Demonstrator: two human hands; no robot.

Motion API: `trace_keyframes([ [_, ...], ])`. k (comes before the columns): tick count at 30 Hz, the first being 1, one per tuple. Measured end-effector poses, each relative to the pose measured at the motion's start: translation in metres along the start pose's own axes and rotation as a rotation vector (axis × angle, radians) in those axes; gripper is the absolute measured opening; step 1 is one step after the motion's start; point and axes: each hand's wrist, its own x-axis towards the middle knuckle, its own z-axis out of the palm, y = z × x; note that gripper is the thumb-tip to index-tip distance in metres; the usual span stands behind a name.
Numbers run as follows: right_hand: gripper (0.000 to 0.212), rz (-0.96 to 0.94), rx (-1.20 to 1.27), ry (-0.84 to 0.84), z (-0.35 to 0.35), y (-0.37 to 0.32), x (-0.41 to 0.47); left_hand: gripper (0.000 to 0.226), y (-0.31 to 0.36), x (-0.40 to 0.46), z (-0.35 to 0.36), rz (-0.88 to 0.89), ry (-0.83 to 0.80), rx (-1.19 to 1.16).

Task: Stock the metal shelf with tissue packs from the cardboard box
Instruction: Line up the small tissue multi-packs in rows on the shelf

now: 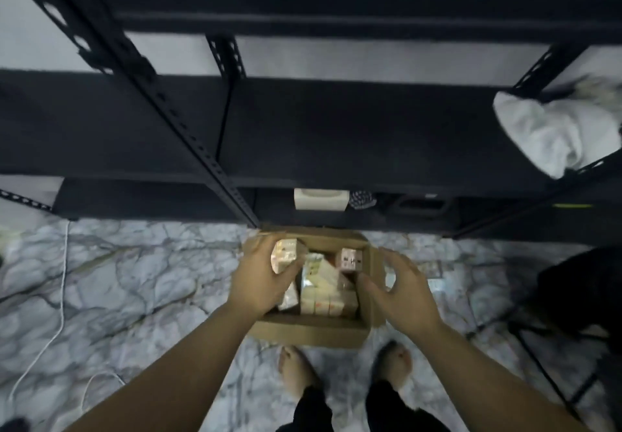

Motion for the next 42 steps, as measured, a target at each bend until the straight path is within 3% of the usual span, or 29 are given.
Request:
trace_keyframes([
  [4,0.038,0.089,-0.023,-0.055,0.067,0.04,0.03,0.07,-0.074,0.015,0.046,-0.169,-0.026,-0.044],
  [10,0.034,0.18,-0.036,-0.059,0.164,0.122,0.113,0.079,-0.168,0.077,0.134,-0.264,0.002,-0.006],
  [14,0.049,0.227,-0.086,0.033,0.226,0.174,0.172,0.065,-0.21,0.124,0.187,-0.257,0.082,-0.018],
  [23,0.083,0.419,-0.107,0.251,0.321,0.23,0.234,0.101,-0.264,0.163,0.268,-0.26,0.11,-0.169],
  [27,0.075,0.464,-0.158,0.335,0.335,0.232,0.247,0.099,-0.259,0.176,0.285,-0.254,0.229,-0.217],
  [32,0.065,0.464,-0.05,0.353,0.337,0.227,0.254,0.076,-0.257,0.182,0.283,-0.289,0.322,-0.277],
  [42,0.067,0.277,0.205,0.445,0.222,0.152,0.156,0.072,-0.192,0.107,0.179,-0.092,0.321,-0.379],
])
